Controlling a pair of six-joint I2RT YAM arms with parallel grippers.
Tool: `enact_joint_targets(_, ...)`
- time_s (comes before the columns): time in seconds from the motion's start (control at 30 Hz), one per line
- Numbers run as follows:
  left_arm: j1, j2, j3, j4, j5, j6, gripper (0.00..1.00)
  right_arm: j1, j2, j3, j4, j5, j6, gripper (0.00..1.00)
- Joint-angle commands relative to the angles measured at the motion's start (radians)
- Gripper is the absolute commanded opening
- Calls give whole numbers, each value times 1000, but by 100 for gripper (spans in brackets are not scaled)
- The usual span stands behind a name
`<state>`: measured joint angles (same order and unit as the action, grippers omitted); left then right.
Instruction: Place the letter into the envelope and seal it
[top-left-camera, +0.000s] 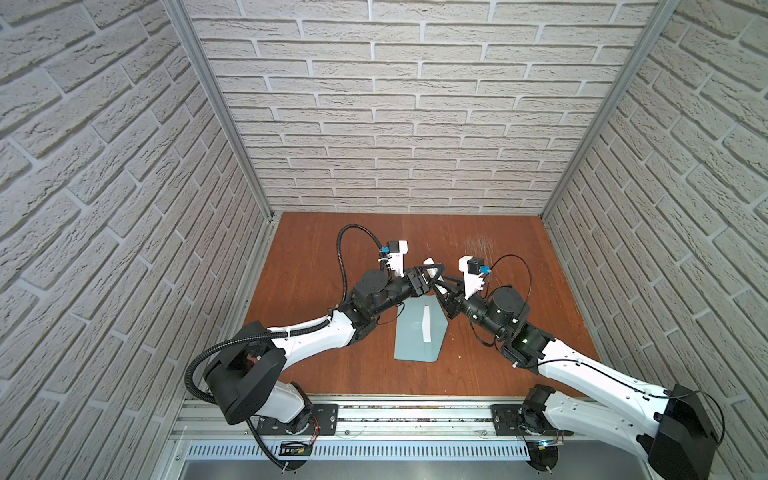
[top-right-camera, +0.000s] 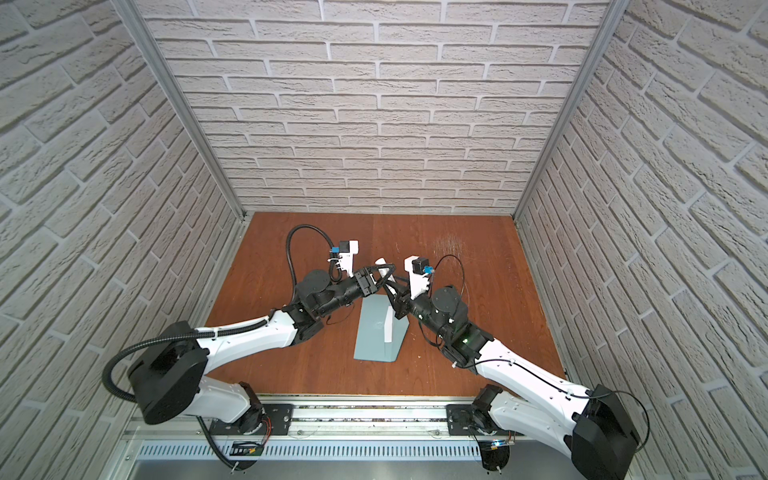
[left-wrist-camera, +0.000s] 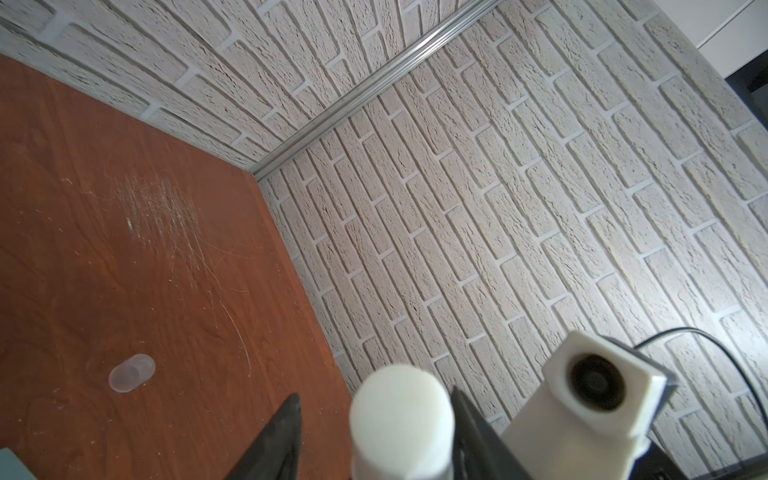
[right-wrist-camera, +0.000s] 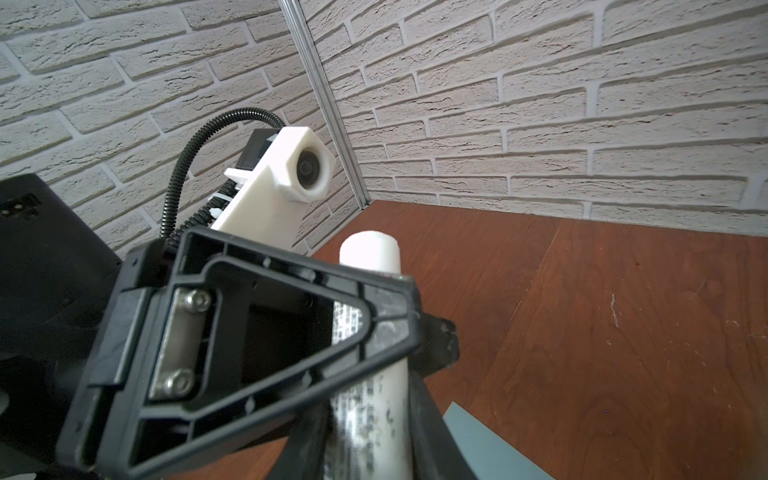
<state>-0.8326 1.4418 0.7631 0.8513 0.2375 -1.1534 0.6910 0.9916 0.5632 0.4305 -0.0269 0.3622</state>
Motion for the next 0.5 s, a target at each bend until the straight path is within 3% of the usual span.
enact_joint_targets(0.0,-5,12,36,101,37,-9,49,5,-1,-11,73,-24,6,6)
enact_joint_targets(0.3,-5,37,38,64,64,-31,28,5,-9,-19,63,-8,-6,10)
enact_joint_targets(0.4,-5,27,35,37,62,-20,20,5,-13,-17,46,-2,-12,17)
enact_joint_targets(0.47,-5,14,34,5,54,-6,14,5,-19,-16,34,2,-16,27)
